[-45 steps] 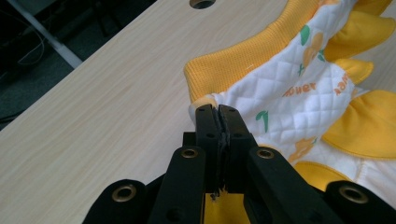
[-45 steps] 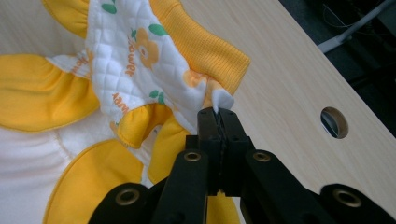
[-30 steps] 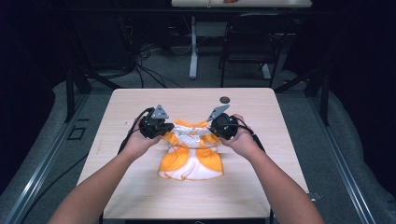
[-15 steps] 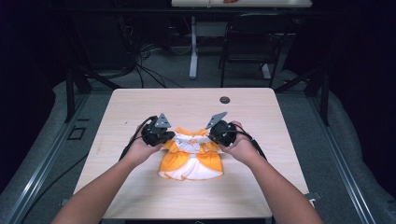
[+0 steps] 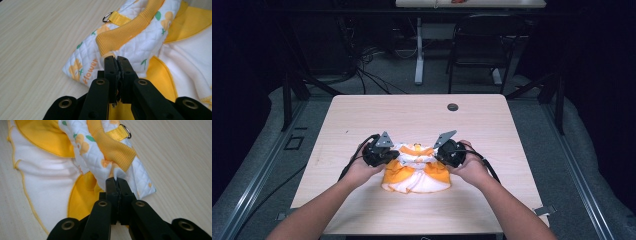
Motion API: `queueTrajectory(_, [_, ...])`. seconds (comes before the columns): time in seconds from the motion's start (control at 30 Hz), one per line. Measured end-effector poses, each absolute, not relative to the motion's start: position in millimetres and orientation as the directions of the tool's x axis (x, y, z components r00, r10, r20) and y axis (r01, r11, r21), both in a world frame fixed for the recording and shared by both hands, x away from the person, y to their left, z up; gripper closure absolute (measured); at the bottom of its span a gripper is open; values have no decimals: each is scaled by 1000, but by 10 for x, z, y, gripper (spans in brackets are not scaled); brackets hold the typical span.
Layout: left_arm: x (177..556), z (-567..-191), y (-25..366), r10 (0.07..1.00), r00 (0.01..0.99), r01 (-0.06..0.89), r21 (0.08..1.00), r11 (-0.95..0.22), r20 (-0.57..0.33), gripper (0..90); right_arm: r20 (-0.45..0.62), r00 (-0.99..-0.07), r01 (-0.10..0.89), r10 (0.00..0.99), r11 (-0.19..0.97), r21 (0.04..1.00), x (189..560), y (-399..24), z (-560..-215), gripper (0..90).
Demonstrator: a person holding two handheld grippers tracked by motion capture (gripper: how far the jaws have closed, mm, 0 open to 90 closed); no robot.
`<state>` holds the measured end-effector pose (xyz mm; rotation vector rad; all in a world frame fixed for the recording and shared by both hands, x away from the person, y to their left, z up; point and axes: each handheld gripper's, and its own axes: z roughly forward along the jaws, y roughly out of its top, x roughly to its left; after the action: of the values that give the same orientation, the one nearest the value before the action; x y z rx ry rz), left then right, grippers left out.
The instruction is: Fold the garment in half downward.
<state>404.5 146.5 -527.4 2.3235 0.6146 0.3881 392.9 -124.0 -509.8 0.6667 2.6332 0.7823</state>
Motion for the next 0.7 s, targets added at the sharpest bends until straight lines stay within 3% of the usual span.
queueTrajectory(0.7, [3643,-5412,1614,469,882,298,713,-634,48,814,-81,-846,379,526,702,603,3585,-1345,-5321,817])
